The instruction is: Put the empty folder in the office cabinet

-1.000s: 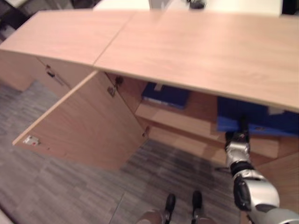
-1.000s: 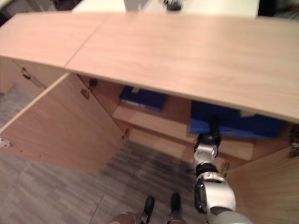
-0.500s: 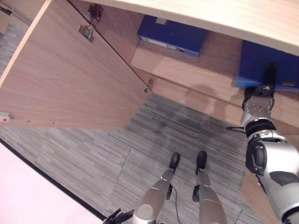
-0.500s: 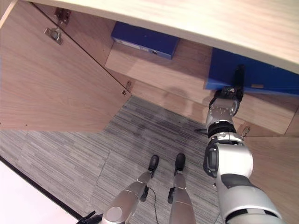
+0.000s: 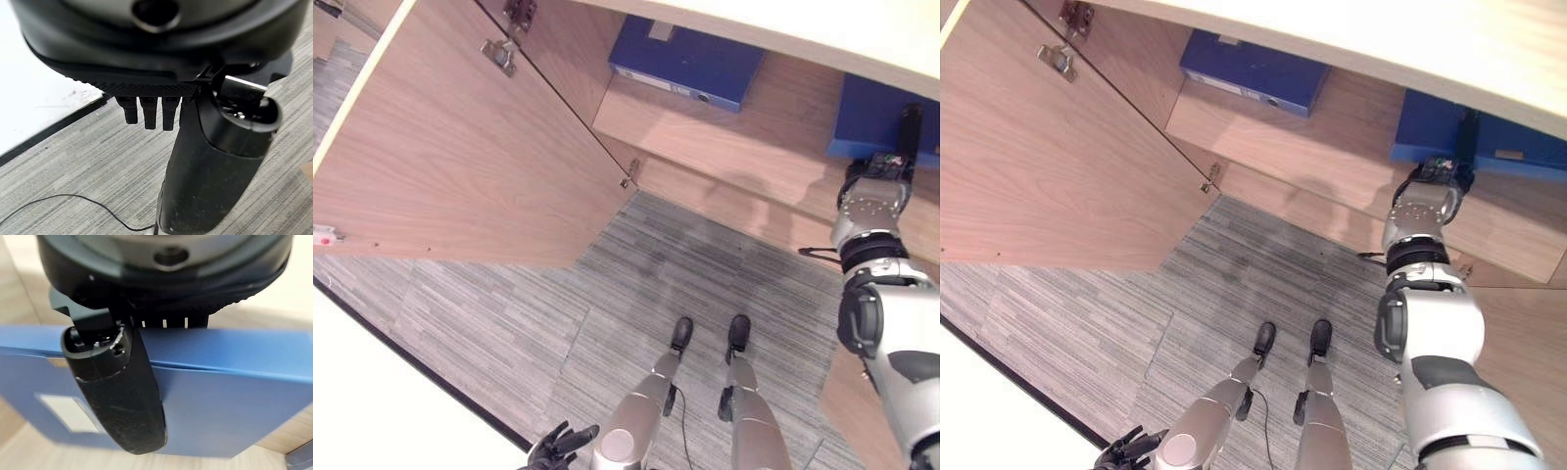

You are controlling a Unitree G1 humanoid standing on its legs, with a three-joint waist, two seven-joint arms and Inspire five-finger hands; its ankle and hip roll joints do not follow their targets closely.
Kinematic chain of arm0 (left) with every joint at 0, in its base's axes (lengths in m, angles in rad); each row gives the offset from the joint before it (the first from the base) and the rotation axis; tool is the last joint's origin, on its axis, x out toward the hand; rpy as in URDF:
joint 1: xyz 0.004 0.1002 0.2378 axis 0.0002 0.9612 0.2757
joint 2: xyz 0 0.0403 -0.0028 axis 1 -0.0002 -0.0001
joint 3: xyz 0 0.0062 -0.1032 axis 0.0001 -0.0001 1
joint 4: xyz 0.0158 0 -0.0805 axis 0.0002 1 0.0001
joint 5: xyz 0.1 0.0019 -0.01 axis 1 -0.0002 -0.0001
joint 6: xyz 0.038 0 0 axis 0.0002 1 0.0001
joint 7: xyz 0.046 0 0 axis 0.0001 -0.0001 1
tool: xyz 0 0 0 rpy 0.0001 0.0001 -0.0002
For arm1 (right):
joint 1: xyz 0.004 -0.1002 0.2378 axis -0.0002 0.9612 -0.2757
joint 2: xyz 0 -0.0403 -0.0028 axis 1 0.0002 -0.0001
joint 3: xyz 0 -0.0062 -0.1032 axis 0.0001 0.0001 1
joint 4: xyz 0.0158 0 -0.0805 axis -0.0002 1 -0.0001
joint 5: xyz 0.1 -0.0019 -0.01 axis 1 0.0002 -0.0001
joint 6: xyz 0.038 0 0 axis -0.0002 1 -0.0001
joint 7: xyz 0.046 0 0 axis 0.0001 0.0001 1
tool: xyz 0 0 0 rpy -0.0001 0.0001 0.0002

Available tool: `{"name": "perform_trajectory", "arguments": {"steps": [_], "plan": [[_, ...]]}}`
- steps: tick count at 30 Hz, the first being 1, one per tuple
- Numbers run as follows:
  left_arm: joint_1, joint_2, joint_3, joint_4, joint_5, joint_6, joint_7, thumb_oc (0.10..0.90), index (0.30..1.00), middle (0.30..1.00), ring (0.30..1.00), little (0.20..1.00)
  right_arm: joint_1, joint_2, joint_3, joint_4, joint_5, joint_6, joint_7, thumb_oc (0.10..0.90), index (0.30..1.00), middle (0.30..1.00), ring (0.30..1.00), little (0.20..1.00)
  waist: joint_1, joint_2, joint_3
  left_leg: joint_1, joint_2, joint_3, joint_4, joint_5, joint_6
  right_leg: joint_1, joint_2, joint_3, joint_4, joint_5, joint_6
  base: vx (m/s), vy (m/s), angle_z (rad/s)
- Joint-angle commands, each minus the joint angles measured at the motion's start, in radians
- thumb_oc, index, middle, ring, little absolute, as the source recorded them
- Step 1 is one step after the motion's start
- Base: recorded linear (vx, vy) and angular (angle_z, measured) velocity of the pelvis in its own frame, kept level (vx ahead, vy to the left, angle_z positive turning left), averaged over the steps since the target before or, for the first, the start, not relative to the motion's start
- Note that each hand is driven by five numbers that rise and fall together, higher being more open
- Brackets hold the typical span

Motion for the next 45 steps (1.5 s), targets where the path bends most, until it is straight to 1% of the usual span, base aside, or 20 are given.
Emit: {"name": "perform_trajectory", "arguments": {"steps": [1, 4, 5, 6, 7, 8, 12, 13, 15, 16, 20, 21, 22, 23, 26, 31, 35, 36, 37, 45], "plan": [[0.064, 0.139, -0.058, 0.099, 0.032, 0.009, 0.026, 0.8, 0.9, 0.9, 0.9, 0.9, -0.048, -0.025, 0.098, -0.001, -0.101, 0.034, 0.073, 0.8, 0.9, 0.9, 0.9, 0.9, 0.007, -0.036, -0.148, -0.015, -0.054, -0.024, -0.028, -0.045, -0.021, 0.034, 0.021, -0.023, 0.0, -0.139, 0.063, 0.0, 0.0, 0.0], [0.068, 0.141, -0.058, 0.093, 0.033, 0.009, 0.023, 0.8, 0.9, 0.9, 0.9, 0.9, -0.033, -0.01, 0.101, -0.002, -0.099, 0.05, 0.092, 0.8, 0.9, 0.9, 0.9, 0.9, 0.007, -0.035, -0.144, -0.016, -0.053, -0.022, -0.028, -0.044, -0.022, 0.035, 0.021, -0.023, 0.0, -0.139, 0.063, -0.01, -0.01, -0.01], [0.07, 0.146, -0.054, 0.087, 0.033, 0.011, 0.011, 0.8, 0.9, 0.9, 0.9, 0.9, -0.019, -0.01, 0.151, 0.029, -0.156, 0.105, 0.113, 0.8, 0.9, 0.9, 0.9, 0.9, 0.01, -0.035, -0.137, -0.017, -0.052, -0.018, -0.028, -0.04, -0.023, 0.033, 0.021, -0.024, 0.0, -0.136, 0.063, 0.0, 0.0, 0.0], [0.07, 0.145, -0.053, 0.086, 0.033, 0.011, 0.011, 0.8, 0.9, 0.9, 0.9, 0.9, -0.021, -0.01, 0.152, 0.031, -0.156, 0.106, 0.114, 0.8, 0.9, 0.9, 0.9, 0.9, 0.009, -0.034, -0.136, -0.017, -0.052, -0.018, -0.028, -0.04, -0.023, 0.033, 0.021, -0.024, 0.0, -0.136, 0.063, -0.05, -0.035, 0.02], [0.072, 0.153, -0.05, 0.086, 0.044, 0.013, -0.005, 0.8, 0.9, 0.9, 0.9, 0.9, -0.009, -0.01, 0.236, 0.04, -0.259, 0.179, 0.151, 0.8, 0.9, 0.9, 0.9, 0.9, 0.008, -0.035, -0.129, -0.018, -0.05, -0.015, -0.028, -0.035, -0.025, 0.032, 0.021, -0.026, 0.0, -0.133, 0.061, -0.04, -0.025, 0.02], [0.074, 0.155, -0.05, 0.087, 0.048, 0.015, -0.016, 0.8, 0.9, 0.9, 0.9, 0.9, 0.001, -0.001, 0.265, 0.025, -0.282, 0.201, 0.184, 0.8, 0.9, 0.9, 0.9, 0.9, 0.007, -0.035, -0.125, -0.017, -0.049, -0.013, -0.028, -0.034, -0.026, 0.033, 0.02, -0.027, 0.0, -0.132, 0.061, -0.04, -0.025, 0.02], [0.083, 0.161, -0.046, 0.078, 0.053, 0.019, -0.036, 0.8, 0.9, 0.9, 0.9, 0.9, 0.017, 0.012, 0.326, -0.018, -0.321, 0.221, 0.239, 0.8, 0.9, 0.9, 0.9, 0.9, 0.009, -0.033, -0.117, -0.014, -0.047, -0.009, -0.028, -0.03, -0.027, 0.036, 0.02, -0.029, 0.0, -0.13, 0.061, -0.02, -0.009, 0.01], [0.087, 0.167, -0.045, 0.073, 0.06, 0.019, -0.048, 0.8, 0.9, 0.9, 0.9, 0.9, 0.019, 0.009, 0.374, -0.033, -0.366, 0.246, 0.274, 0.8, 0.9, 0.9, 0.9, 0.9, 0.011, -0.033, -0.113, -0.012, -0.045, -0.006, -0.028, -0.028, -0.028, 0.037, 0.019, -0.03, 0.0, -0.128, 0.062, 0.0, 0.0, 0.0], [0.085, 0.171, -0.044, 0.074, 0.06, 0.02, -0.053, 0.8, 0.9, 0.9, 0.9, 0.9, 0.016, 0.007, 0.393, -0.037, -0.377, 0.252, 0.288, 0.8, 0.9, 0.9, 0.9, 0.9, 0.012, -0.033, -0.111, -0.011, -0.045, -0.004, -0.028, -0.027, -0.029, 0.038, 0.019, -0.029, 0.0, -0.127, 0.062, 0.0, 0.0, 0.0], [0.083, 0.177, -0.044, 0.071, 0.067, 0.021, -0.062, 0.8, 0.9, 0.9, 0.9, 0.9, 0.015, 0.002, 0.44, -0.054, -0.42, 0.271, 0.312, 0.8, 0.9, 0.9, 0.9, 0.9, 0.011, -0.036, -0.105, -0.009, -0.042, -0.003, -0.028, -0.024, -0.03, 0.039, 0.018, -0.029, 0.0, -0.125, 0.062, 0.0, 0.0, 0.0], [0.08, 0.177, -0.041, 0.078, 0.071, 0.024, -0.064, 0.8, 0.9, 0.9, 0.9, 0.9, 0.041, 0.019, 0.438, -0.09, -0.395, 0.263, 0.333, 0.8, 0.9, 0.9, 0.9, 0.9, 0.006, -0.038, -0.102, -0.005, -0.041, -0.001, -0.028, -0.025, -0.03, 0.043, 0.02, -0.028, 0.0, -0.125, 0.062, 0.0, 0.0, 0.0], [0.082, 0.171, -0.044, 0.076, 0.064, 0.021, -0.06, 0.8, 0.9, 0.9, 0.9, 0.9, 0.053, 0.045, 0.385, -0.134, -0.306, 0.222, 0.34, 0.8, 0.9, 0.9, 0.9, 0.9, 0.006, -0.036, -0.098, -0.003, -0.04, 0.002, -0.028, -0.027, -0.03, 0.045, 0.02, -0.026, 0.0, -0.125, 0.062, 0.0, 0.0, 0.0], [0.082, 0.171, -0.044, 0.076, 0.064, 0.022, -0.06, 0.8, 0.9, 0.9, 0.9, 0.9, 0.054, 0.045, 0.385, -0.135, -0.306, 0.221, 0.34, 0.8, 0.9, 0.9, 0.9, 0.9, 0.007, -0.036, -0.098, -0.002, -0.04, 0.002, -0.028, -0.027, -0.03, 0.045, 0.02, -0.026, 0.0, -0.125, 0.062, 0.0, 0.0, 0.0], [0.082, 0.163, -0.039, 0.074, 0.064, 0.022, -0.054, 0.8, 0.9, 0.9, 0.9, 0.9, 0.078, 0.075, 0.323, -0.187, -0.216, 0.19, 0.363, 0.8, 0.9, 0.9, 0.9, 0.9, 0.007, -0.032, -0.095, -0.003, -0.041, 0.003, -0.028, -0.029, -0.031, 0.046, 0.021, -0.025, 0.0, -0.127, 0.063, 0.0, 0.0, 0.0], [0.078, 0.161, -0.024, 0.07, 0.077, 0.02, -0.055, 0.8, 0.9, 0.9, 0.9, 0.9, 0.127, 0.07, 0.337, -0.238, -0.224, 0.18, 0.389, 0.8, 0.9, 0.9, 0.9, 0.9, 0.004, -0.032, -0.089, -0.002, -0.041, 0.009, -0.028, -0.028, -0.032, 0.044, 0.019, -0.023, 0.0, -0.126, 0.065, -0.01, 0.002, 0.0], [0.094, 0.168, -0.019, 0.069, 0.073, 0.024, -0.082, 0.8, 0.9, 0.9, 0.9, 0.9, 0.122, -0.028, 0.489, -0.167, -0.484, 0.254, 0.393, 0.8, 0.9, 0.9, 0.9, 0.9, -0.009, -0.038, -0.087, -0.006, -0.037, 0.015, -0.028, -0.024, -0.033, 0.039, 0.016, -0.021, 0.0, -0.12, 0.067, -0.02, 0.002, 0.0], [0.104, 0.171, -0.017, 0.067, 0.089, 0.018, -0.096, 0.8, 0.9, 0.9, 0.9, 0.9, 0.078, -0.098, 0.629, -0.017, -0.803, 0.342, 0.4, 0.8, 0.9, 0.9, 0.9, 0.9, -0.019, -0.047, -0.083, -0.012, -0.036, 0.018, -0.028, -0.017, -0.031, 0.034, 0.015, -0.023, 0.0, -0.112, 0.07, -0.03, 0.003, -0.01], [0.104, 0.171, -0.017, 0.067, 0.089, 0.018, -0.096, 0.8, 0.9, 0.9, 0.9, 0.9, 0.078, -0.098, 0.629, -0.017, -0.803, 0.342, 0.4, 0.8, 0.9, 0.9, 0.9, 0.9, -0.019, -0.047, -0.083, -0.011, -0.036, 0.018, -0.028, -0.017, -0.031, 0.034, 0.015, -0.023, 0.0, -0.112, 0.07, -0.03, 0.001, -0.02], [0.115, 0.178, -0.014, 0.051, 0.103, 0.016, -0.098, 0.8, 0.9, 0.9, 0.9, 0.9, 0.06, -0.128, 0.69, 0.038, -0.951, 0.376, 0.411, 0.8, 0.9, 0.9, 0.9, 0.9, -0.023, -0.047, -0.082, -0.013, -0.035, 0.017, -0.028, -0.014, -0.03, 0.033, 0.013, -0.025, 0.0, -0.109, 0.07, -0.03, -0.002, -0.02], [0.146, 0.19, -0.006, 0.027, 0.133, 0.009, -0.084, 0.8, 0.9, 0.9, 0.9, 0.9, -0.021, -0.223, 0.793, 0.188, -1.235, 0.418, 0.37, 0.8, 0.9, 0.9, 0.9, 0.9, -0.016, -0.039, -0.091, -0.021, -0.037, 0.019, -0.028, -0.01, -0.028, 0.022, 0.009, -0.028, 0.0, -0.099, 0.075, 0.0, 0.0, 0.0]]}}
